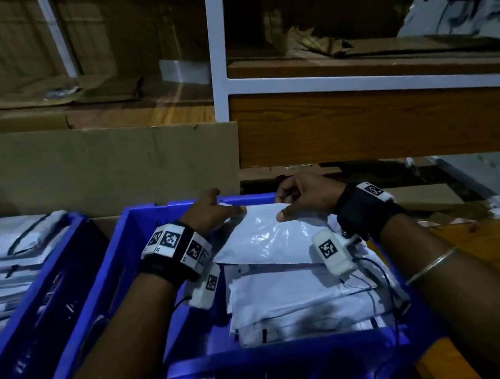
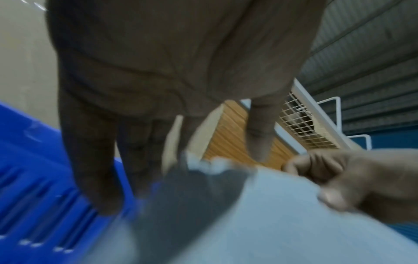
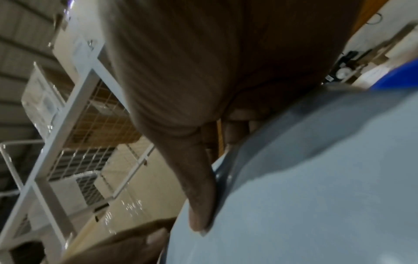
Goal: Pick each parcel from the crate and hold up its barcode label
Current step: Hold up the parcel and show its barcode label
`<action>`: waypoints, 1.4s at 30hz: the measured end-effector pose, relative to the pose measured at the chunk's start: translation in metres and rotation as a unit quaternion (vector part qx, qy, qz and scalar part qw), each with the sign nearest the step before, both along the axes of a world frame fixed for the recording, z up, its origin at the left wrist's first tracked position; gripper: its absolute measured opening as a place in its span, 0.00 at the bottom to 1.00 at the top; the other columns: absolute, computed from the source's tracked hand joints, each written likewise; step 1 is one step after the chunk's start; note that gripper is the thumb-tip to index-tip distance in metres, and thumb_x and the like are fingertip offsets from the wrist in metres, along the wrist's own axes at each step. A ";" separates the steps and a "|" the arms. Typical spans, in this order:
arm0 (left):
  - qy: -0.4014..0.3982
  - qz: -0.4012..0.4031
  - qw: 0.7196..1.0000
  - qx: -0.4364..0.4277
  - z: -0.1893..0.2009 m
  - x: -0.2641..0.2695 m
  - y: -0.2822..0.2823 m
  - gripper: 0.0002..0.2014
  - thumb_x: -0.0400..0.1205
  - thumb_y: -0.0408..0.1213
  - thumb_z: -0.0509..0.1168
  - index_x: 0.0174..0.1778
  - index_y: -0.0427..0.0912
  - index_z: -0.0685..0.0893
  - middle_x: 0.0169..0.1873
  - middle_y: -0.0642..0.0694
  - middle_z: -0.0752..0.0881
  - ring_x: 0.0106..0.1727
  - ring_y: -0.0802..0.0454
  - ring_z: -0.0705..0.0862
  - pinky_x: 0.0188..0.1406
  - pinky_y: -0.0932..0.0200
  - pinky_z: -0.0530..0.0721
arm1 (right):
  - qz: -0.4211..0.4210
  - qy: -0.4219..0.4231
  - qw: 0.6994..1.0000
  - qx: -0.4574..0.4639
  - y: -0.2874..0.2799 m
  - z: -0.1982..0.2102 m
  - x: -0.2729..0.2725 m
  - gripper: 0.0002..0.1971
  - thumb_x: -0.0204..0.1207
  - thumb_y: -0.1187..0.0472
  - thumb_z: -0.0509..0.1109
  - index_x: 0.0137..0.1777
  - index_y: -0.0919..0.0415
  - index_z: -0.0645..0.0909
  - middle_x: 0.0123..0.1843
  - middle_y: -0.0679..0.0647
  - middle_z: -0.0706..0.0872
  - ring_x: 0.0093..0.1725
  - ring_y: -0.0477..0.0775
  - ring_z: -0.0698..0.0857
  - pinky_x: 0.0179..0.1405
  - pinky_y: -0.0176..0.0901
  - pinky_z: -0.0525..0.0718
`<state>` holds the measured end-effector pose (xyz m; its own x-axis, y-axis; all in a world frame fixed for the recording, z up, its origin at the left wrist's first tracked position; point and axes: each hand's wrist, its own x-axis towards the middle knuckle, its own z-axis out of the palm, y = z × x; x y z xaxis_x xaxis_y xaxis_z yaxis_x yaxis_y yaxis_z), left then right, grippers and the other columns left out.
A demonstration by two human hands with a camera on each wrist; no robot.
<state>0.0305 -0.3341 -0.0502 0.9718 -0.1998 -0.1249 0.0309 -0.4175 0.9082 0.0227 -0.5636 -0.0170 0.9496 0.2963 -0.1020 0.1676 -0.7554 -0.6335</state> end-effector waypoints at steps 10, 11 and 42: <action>-0.063 0.072 0.982 -0.164 0.002 0.000 0.016 0.05 0.81 0.30 0.69 0.51 0.34 0.83 0.33 0.39 0.84 0.25 0.53 0.84 0.20 0.66 0.77 | -0.051 -0.073 0.969 0.231 0.004 -0.024 0.014 0.14 0.67 0.68 0.82 0.52 0.67 0.86 0.44 0.56 0.88 0.42 0.45 0.87 0.42 0.34 0.85; -0.073 0.075 0.979 -0.176 0.001 0.002 0.018 0.09 0.79 0.33 0.71 0.53 0.34 0.83 0.35 0.37 0.84 0.26 0.49 0.83 0.23 0.61 0.77 | -0.057 -0.082 0.967 0.234 0.002 -0.026 0.015 0.16 0.67 0.67 0.83 0.54 0.66 0.86 0.47 0.55 0.89 0.45 0.44 0.86 0.44 0.34 0.84; -0.083 0.093 0.958 -0.257 0.000 0.013 0.027 0.34 0.67 0.22 0.77 0.69 0.44 0.79 0.57 0.28 0.84 0.49 0.34 0.88 0.51 0.34 0.87 | -0.007 -0.221 0.923 0.315 -0.027 -0.028 0.003 0.12 0.65 0.59 0.81 0.49 0.50 0.88 0.68 0.45 0.80 0.73 0.38 0.75 0.65 0.31 0.77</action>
<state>0.0435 -0.3066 -0.0499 0.9946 -0.0156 0.1024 -0.1007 0.0852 0.9913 0.0261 -0.5903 -0.0446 0.8611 0.1529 0.4849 0.5084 -0.2649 -0.8194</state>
